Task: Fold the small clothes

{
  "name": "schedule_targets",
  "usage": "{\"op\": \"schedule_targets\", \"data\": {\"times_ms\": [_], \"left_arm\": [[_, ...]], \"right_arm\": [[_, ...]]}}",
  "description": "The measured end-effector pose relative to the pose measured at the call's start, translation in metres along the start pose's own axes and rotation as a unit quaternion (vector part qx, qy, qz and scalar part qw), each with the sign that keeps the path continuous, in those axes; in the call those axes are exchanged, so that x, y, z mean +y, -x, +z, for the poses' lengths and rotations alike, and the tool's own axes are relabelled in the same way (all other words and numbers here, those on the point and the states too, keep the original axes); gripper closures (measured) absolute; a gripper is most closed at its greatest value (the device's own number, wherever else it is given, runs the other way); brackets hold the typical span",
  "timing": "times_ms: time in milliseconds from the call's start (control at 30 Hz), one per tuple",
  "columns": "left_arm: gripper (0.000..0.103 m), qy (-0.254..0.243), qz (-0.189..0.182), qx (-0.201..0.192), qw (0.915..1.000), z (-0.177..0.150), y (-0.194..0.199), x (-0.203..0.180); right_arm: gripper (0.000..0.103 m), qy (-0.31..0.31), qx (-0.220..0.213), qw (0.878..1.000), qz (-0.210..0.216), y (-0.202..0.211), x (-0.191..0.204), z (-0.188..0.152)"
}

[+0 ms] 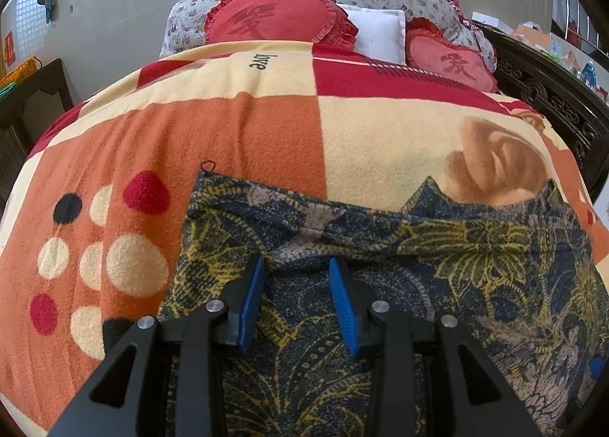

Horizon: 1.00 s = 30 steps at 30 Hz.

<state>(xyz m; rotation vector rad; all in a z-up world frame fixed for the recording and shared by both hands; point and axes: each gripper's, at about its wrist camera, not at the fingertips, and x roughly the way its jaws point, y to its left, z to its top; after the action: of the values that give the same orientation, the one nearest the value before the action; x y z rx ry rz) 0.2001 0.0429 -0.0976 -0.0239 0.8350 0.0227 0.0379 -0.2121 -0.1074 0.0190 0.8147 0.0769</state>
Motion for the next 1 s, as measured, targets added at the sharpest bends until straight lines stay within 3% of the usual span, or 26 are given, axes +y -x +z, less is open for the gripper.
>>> {"op": "schedule_targets", "data": {"times_ms": [533,667,733,767,800,867,933,1000], "left_arm": [[0.066,0.0,0.0,0.0,1.0,-0.001,0.001,0.0],[0.061,-0.007,-0.003,0.007,0.9999,0.001,0.001,-0.001],[0.053,-0.011,-0.014,0.011,0.9998,0.003,0.001,-0.002],[0.04,-0.012,-0.023,0.012,0.9996,0.003,0.001,-0.002],[0.02,-0.016,-0.042,0.016,0.9989,0.004,0.0,-0.003],[0.0,-0.049,-0.094,0.044,0.9934,0.006,-0.006,-0.013],[0.0,-0.085,-0.065,0.06,0.9925,0.005,-0.009,-0.024],[0.0,-0.089,-0.06,0.085,0.9906,0.008,-0.01,-0.027]], "right_arm": [[0.025,0.002,-0.001,1.0,-0.001,0.0,-0.001,-0.001],[0.025,0.001,0.0,1.0,-0.001,0.0,0.001,0.0],[0.025,0.001,0.0,1.0,-0.001,-0.001,0.001,0.0],[0.025,0.001,0.0,1.0,-0.001,-0.001,0.001,0.001],[0.025,0.0,0.0,1.0,-0.001,-0.001,0.001,0.0],[0.025,0.0,0.0,1.0,0.0,-0.001,0.001,0.0],[0.025,-0.001,-0.001,1.0,0.0,-0.001,0.0,0.0],[0.025,-0.002,-0.001,1.0,0.001,-0.001,0.0,0.001]]}}
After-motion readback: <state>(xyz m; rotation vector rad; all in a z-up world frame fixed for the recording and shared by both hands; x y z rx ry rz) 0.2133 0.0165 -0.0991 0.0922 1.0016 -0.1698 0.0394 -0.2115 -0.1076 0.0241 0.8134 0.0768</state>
